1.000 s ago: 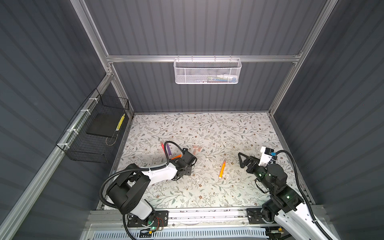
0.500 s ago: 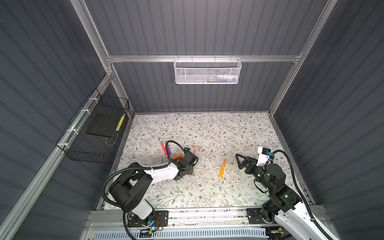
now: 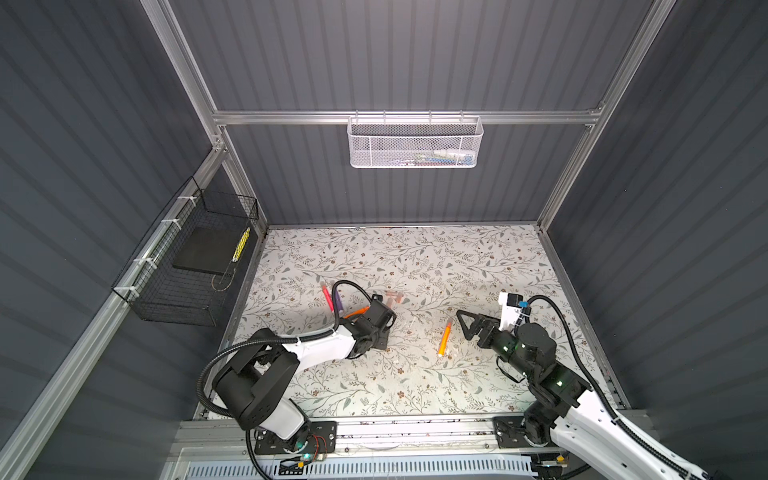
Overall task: Insert the pens into the pen caps
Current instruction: 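Lift the pink marker toward the right gripper while the right gripper approaches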
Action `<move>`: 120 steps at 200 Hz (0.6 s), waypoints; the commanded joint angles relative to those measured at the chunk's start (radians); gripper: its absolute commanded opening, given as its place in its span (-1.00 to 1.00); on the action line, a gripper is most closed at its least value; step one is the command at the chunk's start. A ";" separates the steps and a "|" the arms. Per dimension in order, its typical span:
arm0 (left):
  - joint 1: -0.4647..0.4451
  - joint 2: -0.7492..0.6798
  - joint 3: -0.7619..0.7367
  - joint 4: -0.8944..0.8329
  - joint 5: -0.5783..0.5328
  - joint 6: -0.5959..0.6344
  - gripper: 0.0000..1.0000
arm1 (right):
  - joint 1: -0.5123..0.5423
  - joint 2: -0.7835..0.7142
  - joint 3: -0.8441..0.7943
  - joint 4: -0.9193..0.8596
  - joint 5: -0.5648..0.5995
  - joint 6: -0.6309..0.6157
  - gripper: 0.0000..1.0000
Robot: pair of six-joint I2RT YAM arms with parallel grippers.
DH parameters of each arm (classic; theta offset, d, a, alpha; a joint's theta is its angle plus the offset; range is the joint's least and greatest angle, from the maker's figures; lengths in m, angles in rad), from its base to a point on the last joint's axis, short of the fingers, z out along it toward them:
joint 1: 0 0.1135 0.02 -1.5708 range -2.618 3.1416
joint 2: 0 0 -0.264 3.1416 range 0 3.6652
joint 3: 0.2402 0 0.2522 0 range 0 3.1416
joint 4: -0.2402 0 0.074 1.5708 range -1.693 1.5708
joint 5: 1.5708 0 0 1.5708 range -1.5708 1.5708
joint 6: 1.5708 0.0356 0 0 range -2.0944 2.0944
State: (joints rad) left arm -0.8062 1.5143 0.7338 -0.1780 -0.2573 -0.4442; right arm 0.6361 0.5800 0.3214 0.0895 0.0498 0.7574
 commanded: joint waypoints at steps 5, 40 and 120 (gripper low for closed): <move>-0.071 -0.088 0.029 0.028 0.000 0.065 -1.00 | 0.090 0.078 0.008 0.124 0.093 0.040 0.98; -0.182 -0.129 0.037 0.094 -0.024 0.104 -1.00 | 0.181 0.197 -0.010 0.267 0.182 0.127 0.98; -0.312 -0.228 -0.083 0.320 0.073 0.140 -1.00 | 0.235 0.401 -0.035 0.499 0.198 0.271 0.69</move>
State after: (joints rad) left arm -1.0916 1.3285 0.6884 0.0559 -0.2115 -0.3328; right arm 0.8608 0.9588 0.2977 0.5018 0.2146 0.9764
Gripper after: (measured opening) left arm 0.165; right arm 0.863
